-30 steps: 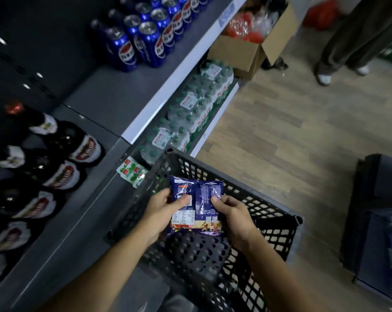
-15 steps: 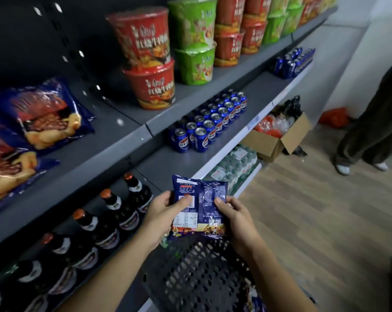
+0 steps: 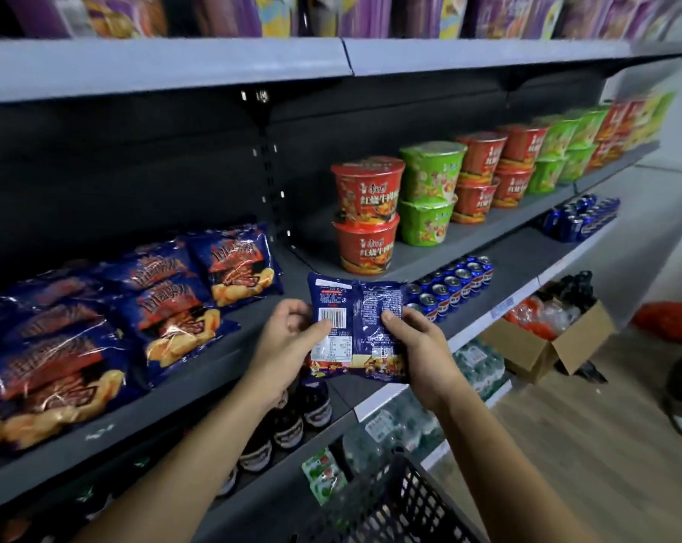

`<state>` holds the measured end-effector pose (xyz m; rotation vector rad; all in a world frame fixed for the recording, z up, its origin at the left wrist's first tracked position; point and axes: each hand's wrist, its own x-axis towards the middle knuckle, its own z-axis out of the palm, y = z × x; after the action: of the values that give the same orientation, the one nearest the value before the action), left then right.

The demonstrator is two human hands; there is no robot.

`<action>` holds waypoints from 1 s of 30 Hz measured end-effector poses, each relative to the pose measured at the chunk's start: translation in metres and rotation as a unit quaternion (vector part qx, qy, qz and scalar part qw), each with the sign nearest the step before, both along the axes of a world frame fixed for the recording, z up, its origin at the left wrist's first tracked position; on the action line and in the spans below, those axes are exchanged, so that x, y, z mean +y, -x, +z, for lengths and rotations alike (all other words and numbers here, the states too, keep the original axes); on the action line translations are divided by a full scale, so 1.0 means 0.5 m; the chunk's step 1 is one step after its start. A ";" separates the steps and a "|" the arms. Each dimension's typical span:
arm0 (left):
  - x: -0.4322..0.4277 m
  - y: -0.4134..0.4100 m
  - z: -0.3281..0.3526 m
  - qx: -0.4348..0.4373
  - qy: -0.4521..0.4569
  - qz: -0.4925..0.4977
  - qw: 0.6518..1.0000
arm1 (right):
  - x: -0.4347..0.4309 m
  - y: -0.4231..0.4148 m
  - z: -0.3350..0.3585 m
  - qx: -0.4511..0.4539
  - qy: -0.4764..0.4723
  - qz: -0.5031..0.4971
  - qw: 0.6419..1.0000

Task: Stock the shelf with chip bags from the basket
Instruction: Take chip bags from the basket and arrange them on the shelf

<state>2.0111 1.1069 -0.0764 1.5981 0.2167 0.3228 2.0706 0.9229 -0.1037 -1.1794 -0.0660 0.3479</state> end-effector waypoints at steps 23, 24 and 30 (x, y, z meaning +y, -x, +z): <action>0.067 0.027 0.088 -0.043 -0.219 0.083 0.971 | 0.171 0.021 0.111 -0.182 0.074 0.027 0.980; 0.075 0.023 0.085 -0.043 -0.209 0.090 0.973 | 0.174 0.023 0.112 -0.186 0.072 0.027 0.980; 0.131 0.017 0.072 -0.034 -0.098 0.132 0.986 | 0.196 0.013 0.115 -0.198 0.060 0.007 0.978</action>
<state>2.0024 1.1723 -0.0402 1.7505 0.3542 0.6182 2.0643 1.0210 -0.0463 -1.3560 -0.4038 0.1254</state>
